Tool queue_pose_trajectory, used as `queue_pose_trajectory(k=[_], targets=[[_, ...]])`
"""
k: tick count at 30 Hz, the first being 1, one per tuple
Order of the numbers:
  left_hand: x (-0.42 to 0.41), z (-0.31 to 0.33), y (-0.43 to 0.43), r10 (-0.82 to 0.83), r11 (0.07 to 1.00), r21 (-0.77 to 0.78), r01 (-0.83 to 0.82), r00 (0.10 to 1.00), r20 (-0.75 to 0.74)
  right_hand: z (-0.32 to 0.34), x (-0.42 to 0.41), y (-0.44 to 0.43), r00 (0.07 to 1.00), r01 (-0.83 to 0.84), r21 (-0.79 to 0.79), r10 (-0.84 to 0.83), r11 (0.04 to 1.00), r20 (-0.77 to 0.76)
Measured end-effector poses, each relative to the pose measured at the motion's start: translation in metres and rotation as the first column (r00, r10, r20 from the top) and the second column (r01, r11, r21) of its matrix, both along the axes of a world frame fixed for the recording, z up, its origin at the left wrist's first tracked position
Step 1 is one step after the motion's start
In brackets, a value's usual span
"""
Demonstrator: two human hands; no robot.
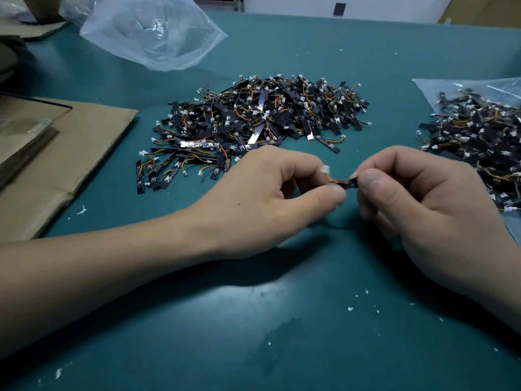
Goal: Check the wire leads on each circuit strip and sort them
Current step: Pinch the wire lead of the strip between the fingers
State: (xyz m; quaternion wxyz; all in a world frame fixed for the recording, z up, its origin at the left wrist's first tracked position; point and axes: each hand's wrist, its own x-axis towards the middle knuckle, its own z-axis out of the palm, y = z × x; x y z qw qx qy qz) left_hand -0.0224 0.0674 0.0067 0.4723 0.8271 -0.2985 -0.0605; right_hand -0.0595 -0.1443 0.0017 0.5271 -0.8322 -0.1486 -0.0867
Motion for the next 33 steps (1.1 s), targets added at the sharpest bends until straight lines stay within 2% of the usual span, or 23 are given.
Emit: queue_pose_trajectory(k=[4,15,27,33], targets=[[-0.0021,0.0014,0.0009,-0.04,0.998,-0.042,0.04,0.999,-0.02,0.0002,-0.0003,0.0002,1.0,-0.024,0.019,0.024,1.0,-0.006],[-0.0026,0.0021,0.0008,-0.063,0.998,0.007,0.063,0.998,-0.003,0.0019,-0.0029,-0.0041,0.978,-0.181,0.138,0.193,0.974,-0.084],[-0.0042,0.0014,0.0003,-0.069,0.994,0.087,0.064,0.996,0.056,0.0037,-0.0037,-0.0006,0.987,-0.127,0.102,0.136,0.987,-0.087],[-0.0041,0.0018,0.0,-0.064,0.996,0.067,0.061,0.997,0.051,0.0045,-0.0047,0.0007,0.99,-0.111,0.064,0.116,0.992,-0.082]])
